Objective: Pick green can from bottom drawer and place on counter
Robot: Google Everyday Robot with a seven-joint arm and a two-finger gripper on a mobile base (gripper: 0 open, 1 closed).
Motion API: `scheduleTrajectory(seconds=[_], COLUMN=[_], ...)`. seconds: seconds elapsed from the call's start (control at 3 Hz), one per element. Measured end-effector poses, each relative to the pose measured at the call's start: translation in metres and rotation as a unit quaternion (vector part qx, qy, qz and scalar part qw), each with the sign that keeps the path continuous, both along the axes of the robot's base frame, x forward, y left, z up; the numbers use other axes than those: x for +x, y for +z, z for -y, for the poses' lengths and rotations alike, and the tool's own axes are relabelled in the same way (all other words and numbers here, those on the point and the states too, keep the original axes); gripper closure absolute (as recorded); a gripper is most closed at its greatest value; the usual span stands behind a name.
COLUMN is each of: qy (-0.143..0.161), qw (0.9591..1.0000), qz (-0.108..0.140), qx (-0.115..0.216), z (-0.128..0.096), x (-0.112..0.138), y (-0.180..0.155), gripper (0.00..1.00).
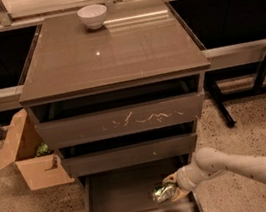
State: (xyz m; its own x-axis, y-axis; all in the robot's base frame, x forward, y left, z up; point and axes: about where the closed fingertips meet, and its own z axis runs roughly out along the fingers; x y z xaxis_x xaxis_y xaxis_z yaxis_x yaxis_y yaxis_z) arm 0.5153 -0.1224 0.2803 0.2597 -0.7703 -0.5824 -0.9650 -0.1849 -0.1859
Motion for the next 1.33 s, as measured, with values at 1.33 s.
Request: scheduleTrajectory(seconds=[1.33], qy=[0.033], qw=[0.9986], qz=[0.040], qx=[-0.011], z=[0.001], x=[-0.003], y=[0.126], gripper=[1.00])
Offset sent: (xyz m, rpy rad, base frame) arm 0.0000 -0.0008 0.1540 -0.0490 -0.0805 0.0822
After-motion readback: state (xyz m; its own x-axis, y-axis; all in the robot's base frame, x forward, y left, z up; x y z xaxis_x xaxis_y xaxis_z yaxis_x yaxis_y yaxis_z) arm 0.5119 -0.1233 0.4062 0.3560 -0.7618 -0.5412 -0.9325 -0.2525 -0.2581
